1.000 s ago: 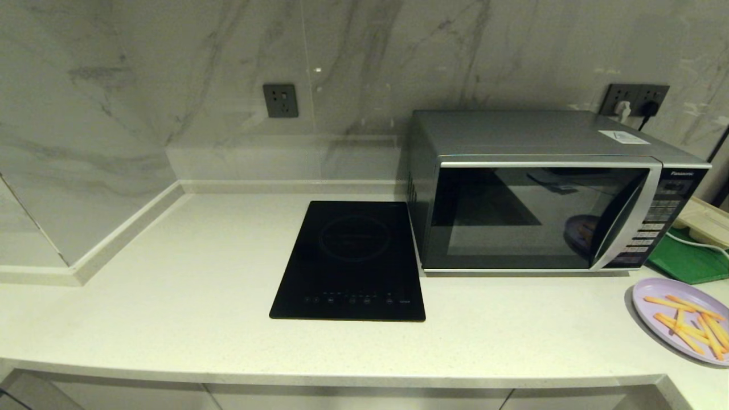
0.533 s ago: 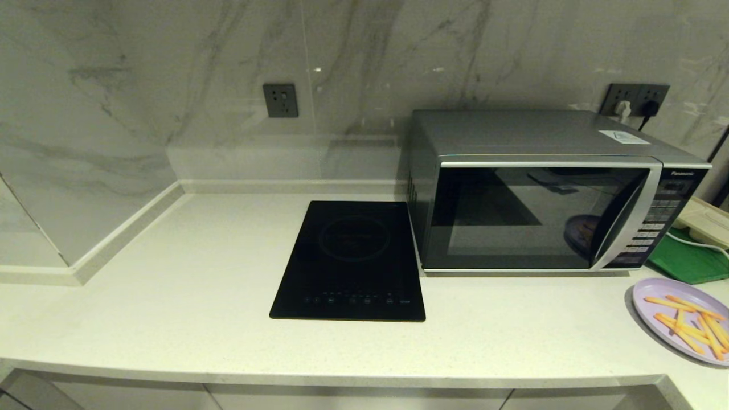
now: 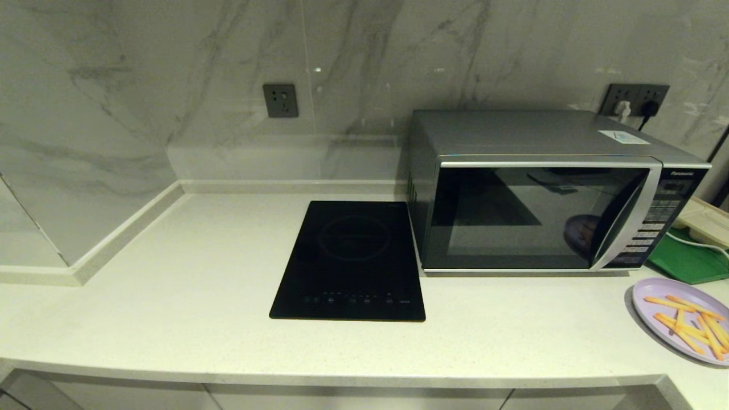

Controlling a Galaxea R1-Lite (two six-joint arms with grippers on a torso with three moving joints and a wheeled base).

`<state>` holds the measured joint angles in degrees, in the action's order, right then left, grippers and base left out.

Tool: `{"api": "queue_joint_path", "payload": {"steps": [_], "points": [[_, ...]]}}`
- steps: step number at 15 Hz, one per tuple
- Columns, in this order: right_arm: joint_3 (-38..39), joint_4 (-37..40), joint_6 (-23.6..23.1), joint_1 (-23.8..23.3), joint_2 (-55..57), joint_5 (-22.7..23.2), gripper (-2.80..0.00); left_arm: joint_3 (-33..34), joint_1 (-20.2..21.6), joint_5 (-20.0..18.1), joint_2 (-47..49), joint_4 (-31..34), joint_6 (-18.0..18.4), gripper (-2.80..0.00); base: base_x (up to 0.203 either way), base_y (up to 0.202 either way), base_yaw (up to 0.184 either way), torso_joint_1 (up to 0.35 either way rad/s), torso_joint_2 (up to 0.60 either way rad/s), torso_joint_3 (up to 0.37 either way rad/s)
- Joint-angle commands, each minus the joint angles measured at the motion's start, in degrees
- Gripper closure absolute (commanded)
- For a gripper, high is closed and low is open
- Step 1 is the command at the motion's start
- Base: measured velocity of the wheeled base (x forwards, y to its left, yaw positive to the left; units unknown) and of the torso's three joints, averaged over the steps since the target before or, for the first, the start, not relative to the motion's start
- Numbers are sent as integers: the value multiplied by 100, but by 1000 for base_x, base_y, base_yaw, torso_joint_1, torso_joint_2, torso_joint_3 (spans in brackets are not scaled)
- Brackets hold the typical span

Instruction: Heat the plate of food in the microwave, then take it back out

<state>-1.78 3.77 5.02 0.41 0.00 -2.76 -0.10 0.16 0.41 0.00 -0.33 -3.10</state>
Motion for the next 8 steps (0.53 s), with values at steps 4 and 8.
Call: {"api": "queue_joint_path", "payload": {"steps": [4,8], "points": [[-7,32,-18,2,9,-15,0,1,2,2,0,-2,-3,0,0,0,0,0,0,0],[-7,19,-1,2,9,-15,0,1,2,2,0,-2,-3,0,0,0,0,0,0,0]]}}
